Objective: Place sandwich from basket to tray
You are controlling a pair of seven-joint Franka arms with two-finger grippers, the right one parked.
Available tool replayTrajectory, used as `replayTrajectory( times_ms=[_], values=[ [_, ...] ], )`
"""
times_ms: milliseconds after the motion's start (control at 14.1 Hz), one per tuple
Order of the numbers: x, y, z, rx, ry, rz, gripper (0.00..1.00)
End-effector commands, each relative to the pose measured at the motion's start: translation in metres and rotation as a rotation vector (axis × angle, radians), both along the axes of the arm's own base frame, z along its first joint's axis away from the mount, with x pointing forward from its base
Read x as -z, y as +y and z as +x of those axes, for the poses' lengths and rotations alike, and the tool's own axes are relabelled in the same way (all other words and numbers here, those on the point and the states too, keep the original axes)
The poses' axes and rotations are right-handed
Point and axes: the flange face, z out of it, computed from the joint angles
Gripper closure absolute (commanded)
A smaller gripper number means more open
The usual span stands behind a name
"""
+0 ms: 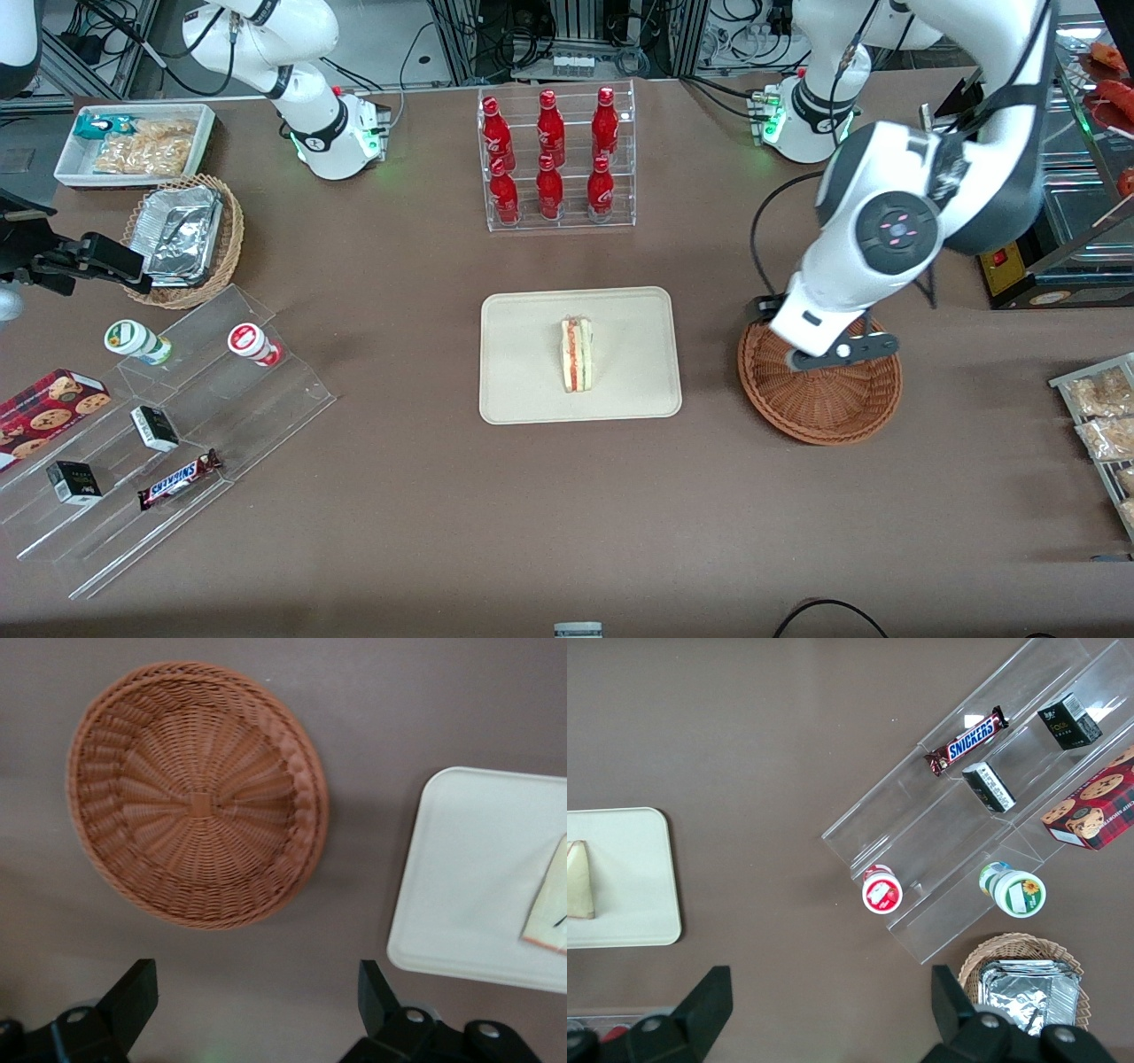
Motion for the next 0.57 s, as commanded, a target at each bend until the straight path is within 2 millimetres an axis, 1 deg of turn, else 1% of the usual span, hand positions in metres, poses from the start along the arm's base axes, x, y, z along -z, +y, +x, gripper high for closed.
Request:
replayTrajectory(
  times_ms=[0, 142, 212, 283, 354, 425, 496],
  values=[
    [-0.035, 0.035, -0.021, 0.082, 0.007, -0.020, 0.00],
    [-0.056, 0.077, -0.023, 0.113, 0.009, -0.037, 0.00],
    [-0.063, 0.091, -0.023, 0.136, 0.003, -0.048, 0.00],
    [-0.072, 0.100, -0.025, 0.168, 0.000, -0.058, 0.00],
    [-0.076, 0.112, -0.026, 0.190, 0.007, -0.065, 0.00],
    [-0.086, 0.128, -0.029, 0.196, -0.003, -0.070, 0.00],
    [-0.091, 0.134, -0.029, 0.204, -0.008, -0.078, 0.00]
  ],
)
